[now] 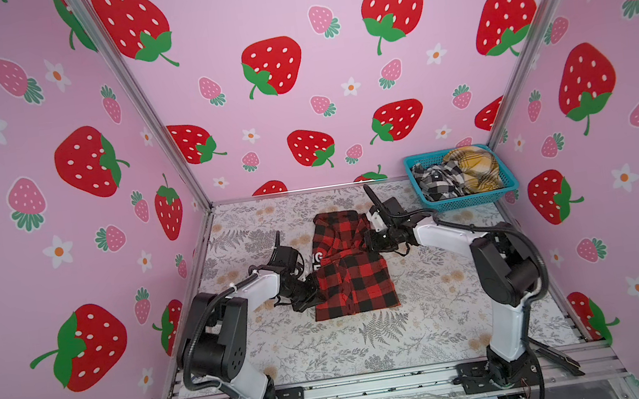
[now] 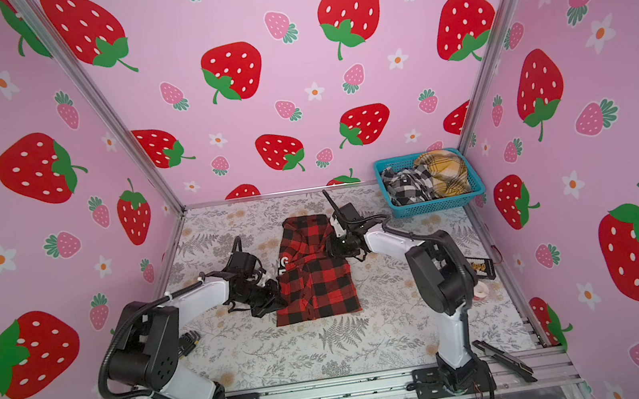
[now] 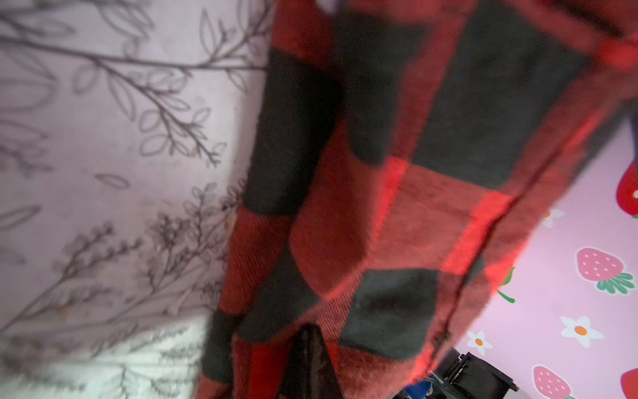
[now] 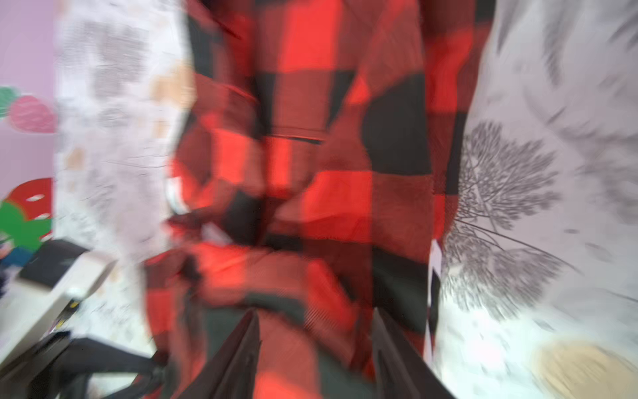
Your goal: Fold and stack the long sleeve shirts
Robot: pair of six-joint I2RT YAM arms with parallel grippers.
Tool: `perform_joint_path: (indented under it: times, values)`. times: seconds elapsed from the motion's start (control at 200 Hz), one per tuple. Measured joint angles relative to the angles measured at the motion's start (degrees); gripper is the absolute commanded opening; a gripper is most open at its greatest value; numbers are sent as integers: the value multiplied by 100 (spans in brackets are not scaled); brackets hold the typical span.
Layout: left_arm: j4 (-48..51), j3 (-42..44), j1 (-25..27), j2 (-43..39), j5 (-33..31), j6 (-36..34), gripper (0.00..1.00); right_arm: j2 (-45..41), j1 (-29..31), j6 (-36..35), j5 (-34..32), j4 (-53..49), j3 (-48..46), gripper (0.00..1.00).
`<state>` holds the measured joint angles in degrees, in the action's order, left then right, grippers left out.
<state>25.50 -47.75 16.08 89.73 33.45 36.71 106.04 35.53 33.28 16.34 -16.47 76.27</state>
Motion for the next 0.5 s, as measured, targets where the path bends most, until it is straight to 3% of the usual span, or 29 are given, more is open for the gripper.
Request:
perform_joint_path:
  times: [0.24, 0.405, 0.5]
  values:
    - [691, -190, -74, -1773, -483, -195, 31, -2590, 24, 83, -190, -210, -1397, 65]
    - [625, 234, -376, -2295, -289, -17, 36, -3051, 24, 308, 37, -330, -2741, 69]
    - [560, 651, -570, -2146, -35, 125, 47, -3084, 24, 470, 273, -286, -3429, 70]
